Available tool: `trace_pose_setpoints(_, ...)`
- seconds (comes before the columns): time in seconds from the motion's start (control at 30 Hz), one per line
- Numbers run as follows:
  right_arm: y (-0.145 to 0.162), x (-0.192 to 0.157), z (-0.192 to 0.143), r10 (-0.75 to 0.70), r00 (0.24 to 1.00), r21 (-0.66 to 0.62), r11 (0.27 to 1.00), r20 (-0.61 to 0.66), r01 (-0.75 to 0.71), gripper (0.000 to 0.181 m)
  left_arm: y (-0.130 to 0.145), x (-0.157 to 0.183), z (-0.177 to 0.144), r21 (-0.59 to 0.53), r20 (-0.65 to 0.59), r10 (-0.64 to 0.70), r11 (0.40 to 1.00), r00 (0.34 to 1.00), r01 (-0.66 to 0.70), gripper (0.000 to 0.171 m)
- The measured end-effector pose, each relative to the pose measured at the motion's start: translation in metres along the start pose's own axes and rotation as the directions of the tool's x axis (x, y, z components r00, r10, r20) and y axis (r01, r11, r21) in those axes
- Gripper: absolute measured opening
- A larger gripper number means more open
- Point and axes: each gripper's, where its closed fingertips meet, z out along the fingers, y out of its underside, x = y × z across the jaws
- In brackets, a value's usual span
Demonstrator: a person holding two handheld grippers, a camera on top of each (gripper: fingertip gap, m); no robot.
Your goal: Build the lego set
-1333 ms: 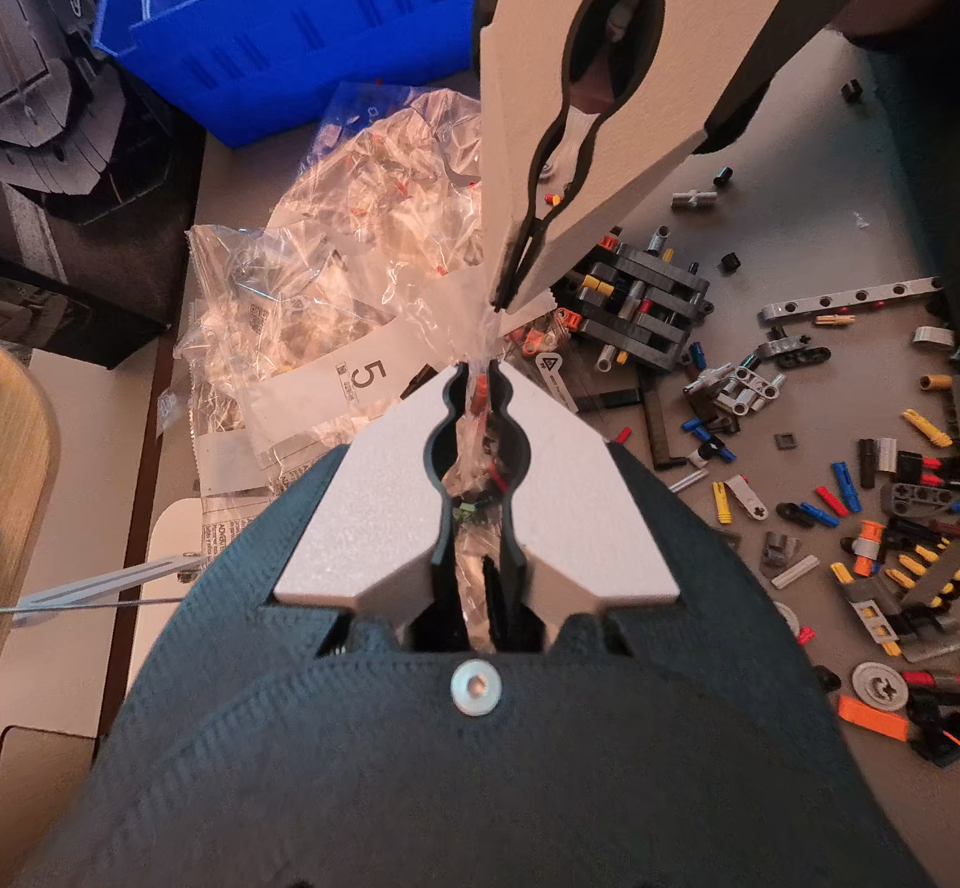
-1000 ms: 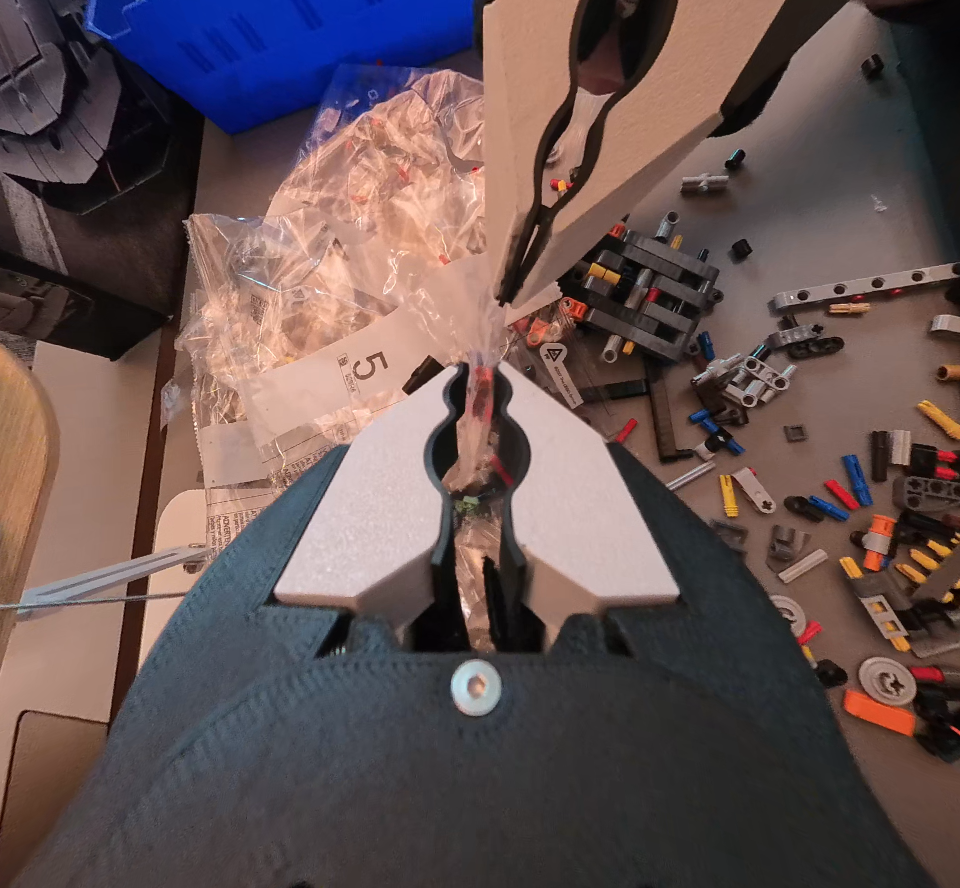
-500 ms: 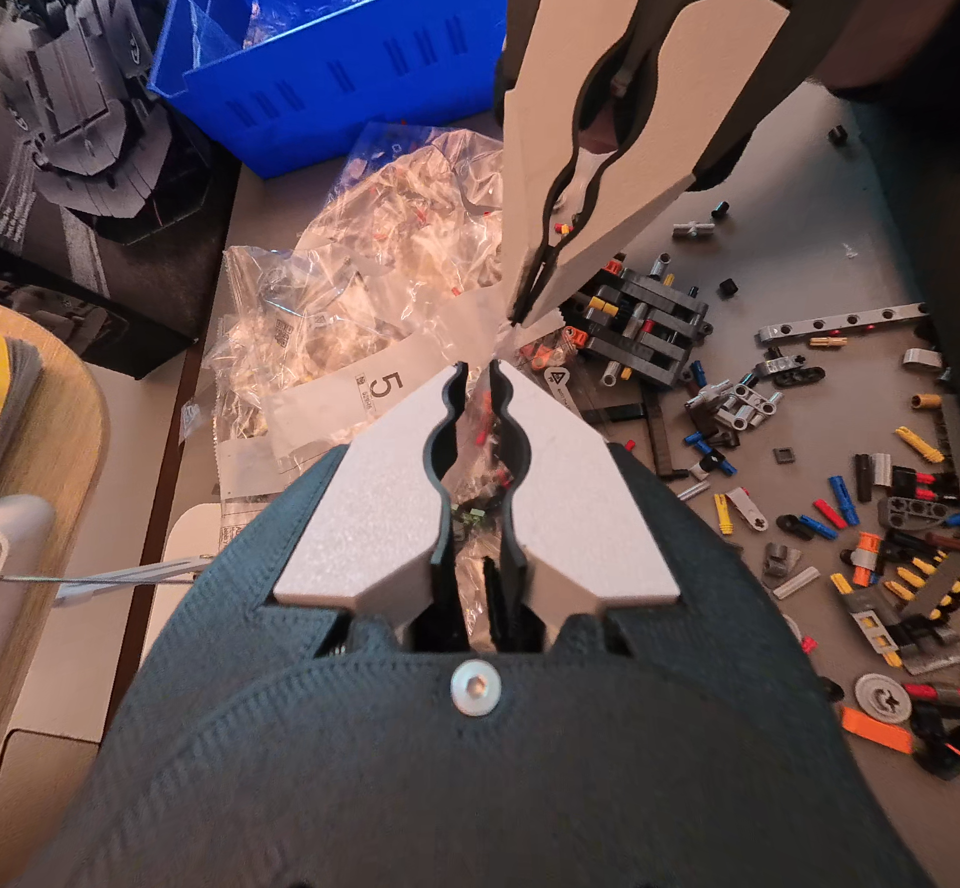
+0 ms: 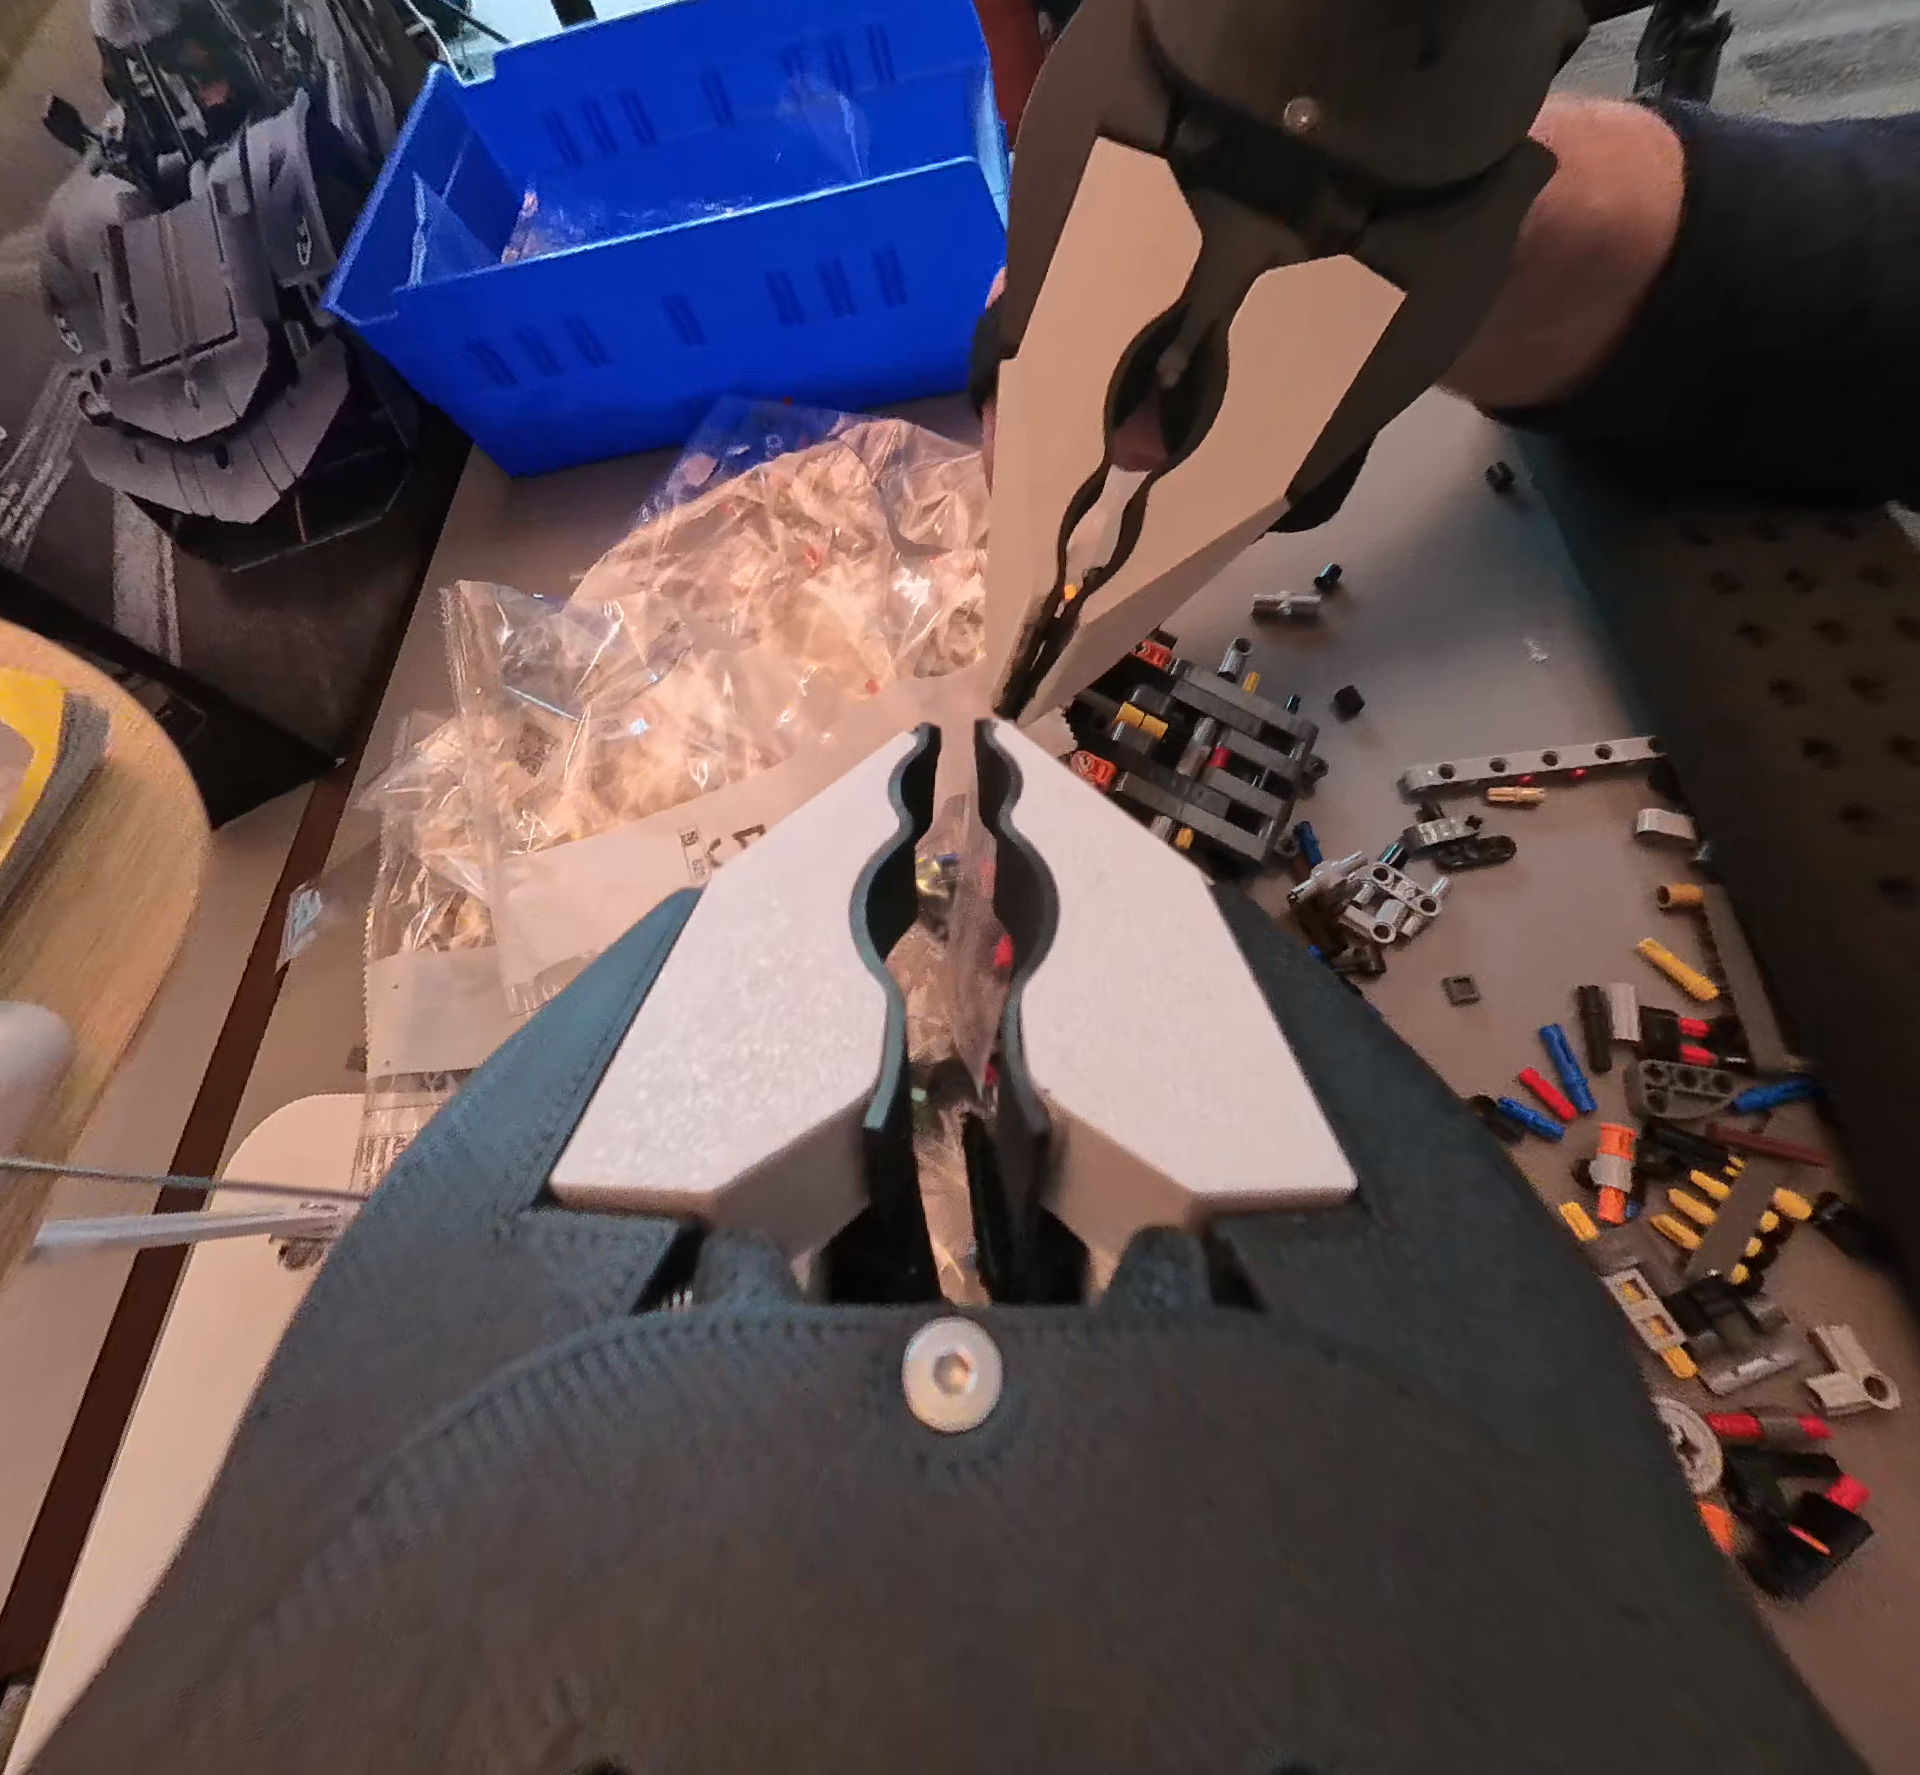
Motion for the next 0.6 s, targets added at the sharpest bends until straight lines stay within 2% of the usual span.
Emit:
trace_pose_setpoints(0.2, 0.001, -0.001, 0.001, -0.001, 1.0, -0.003, 1.0, 0.003, 0.001, 0.0, -0.001, 0.004, -0.002, 0.015, -0.032, -0.014, 1.0, 0.999, 0.015, 0.006)
trace_pose_setpoints(0.37, 0.002, -0.001, 0.001, -0.002, 1.0, -0.007, 1.0, 0.002, 0.002, 0.0, 0.012, -0.002, 0.003, -0.063, 0.012, 0.008, 0.998, 1.0, -0.007, 0.006)
trace_pose_setpoints(0.6, 0.001, 0.001, 0.0, 0.0, 1.0, -0.006, 1.0, -0.003, 0.0, 0.0, 0.013, -0.001, 0.005, -0.074, 0.012, 0.014, 0.997, 1.0, -0.013, 0.005)
